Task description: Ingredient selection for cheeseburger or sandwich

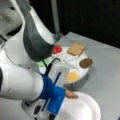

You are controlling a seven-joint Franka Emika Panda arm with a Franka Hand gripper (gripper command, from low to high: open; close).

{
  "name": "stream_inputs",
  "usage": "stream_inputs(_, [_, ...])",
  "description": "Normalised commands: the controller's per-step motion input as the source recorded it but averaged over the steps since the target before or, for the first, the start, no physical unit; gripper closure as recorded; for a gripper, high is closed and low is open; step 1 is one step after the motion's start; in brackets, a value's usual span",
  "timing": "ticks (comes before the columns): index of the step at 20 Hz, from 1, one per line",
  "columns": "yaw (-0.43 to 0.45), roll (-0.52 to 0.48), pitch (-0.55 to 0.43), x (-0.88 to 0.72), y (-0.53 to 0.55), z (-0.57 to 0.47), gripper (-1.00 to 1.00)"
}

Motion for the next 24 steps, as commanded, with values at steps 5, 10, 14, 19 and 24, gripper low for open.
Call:
stream_inputs(5, [0.241,0.188,0.015,0.43,-0.21,-0.29,1.0])
stream_inputs(10, [0.153,0.164,-0.024,0.35,-0.09,-0.47,1.0])
stream_inputs(14, [0.13,0.23,-0.089,0.29,-0.09,-0.3,1.0])
stream_inputs(19, [0.095,0.247,-0.108,0.22,-0.14,-0.12,1.0])
stream_inputs(24, [0.074,0.246,-0.093,0.21,-0.15,-0.02,1.0])
